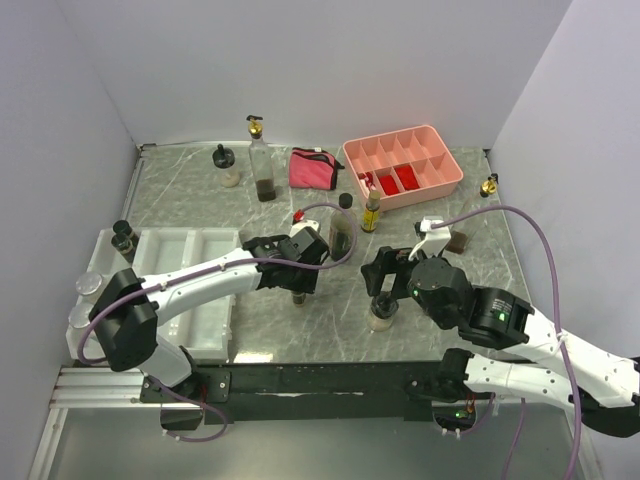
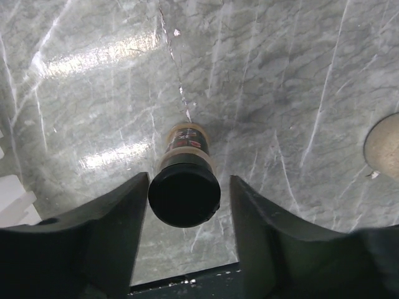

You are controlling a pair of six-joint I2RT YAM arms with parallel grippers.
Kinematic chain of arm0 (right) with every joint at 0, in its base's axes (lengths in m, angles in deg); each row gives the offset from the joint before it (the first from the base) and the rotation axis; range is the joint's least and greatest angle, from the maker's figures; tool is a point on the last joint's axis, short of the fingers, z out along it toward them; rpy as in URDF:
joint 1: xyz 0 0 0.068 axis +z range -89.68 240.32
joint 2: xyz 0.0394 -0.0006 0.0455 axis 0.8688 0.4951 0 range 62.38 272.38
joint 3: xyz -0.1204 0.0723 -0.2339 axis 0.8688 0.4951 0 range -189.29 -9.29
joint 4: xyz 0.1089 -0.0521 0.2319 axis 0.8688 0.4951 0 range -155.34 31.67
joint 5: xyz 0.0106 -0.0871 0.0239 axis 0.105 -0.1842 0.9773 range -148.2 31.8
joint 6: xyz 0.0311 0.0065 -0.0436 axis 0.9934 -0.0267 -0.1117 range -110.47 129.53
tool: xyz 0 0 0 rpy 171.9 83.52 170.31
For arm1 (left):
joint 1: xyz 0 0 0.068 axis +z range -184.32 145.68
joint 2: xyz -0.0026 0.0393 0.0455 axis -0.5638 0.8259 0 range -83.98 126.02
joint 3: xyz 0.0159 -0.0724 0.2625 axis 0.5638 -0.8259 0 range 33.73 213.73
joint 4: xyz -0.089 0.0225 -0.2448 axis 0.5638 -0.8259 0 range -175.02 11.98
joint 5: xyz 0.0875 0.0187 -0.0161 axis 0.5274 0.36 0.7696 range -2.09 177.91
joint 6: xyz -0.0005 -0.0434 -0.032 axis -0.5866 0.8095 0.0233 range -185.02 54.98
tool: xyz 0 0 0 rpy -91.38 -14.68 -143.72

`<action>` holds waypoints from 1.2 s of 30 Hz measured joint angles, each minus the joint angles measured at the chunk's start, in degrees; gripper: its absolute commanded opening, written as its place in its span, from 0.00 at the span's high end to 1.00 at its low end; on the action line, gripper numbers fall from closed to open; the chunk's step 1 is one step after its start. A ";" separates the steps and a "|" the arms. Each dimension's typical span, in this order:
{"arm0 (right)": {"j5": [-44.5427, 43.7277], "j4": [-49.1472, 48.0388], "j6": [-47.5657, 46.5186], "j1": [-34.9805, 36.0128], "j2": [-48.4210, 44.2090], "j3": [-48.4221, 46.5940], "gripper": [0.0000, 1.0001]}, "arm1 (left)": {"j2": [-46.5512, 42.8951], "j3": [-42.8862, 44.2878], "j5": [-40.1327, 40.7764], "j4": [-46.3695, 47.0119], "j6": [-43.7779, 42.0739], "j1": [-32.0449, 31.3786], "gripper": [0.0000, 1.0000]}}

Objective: Organize the condiment bottles
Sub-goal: Pick up the bottle from the center of the board, then place the bottle in the storage box.

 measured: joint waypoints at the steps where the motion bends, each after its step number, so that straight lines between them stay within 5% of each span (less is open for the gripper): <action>1: -0.02 0.00 0.00 0.00 -0.04 0.02 0.00 | 0.04 0.00 0.00 0.02 0.07 0.00 0.60; 6: -0.02 0.02 0.02 0.00 -0.07 0.85 0.00 | 0.15 0.00 0.11 0.28 1.84 0.00 0.99; 14: 0.00 -0.02 0.00 0.00 -0.31 0.94 0.00 | 0.13 0.28 0.87 -0.24 3.74 1.79 0.99; 24: -0.26 0.02 -0.02 0.00 -2.60 0.94 0.00 | -2.29 8.37 2.84 -4.66 4.39 13.11 0.99; 36: -0.63 1.03 0.00 0.00 -6.45 0.94 0.00 | -8.79 14.49 7.21 -9.60 8.90 42.58 0.99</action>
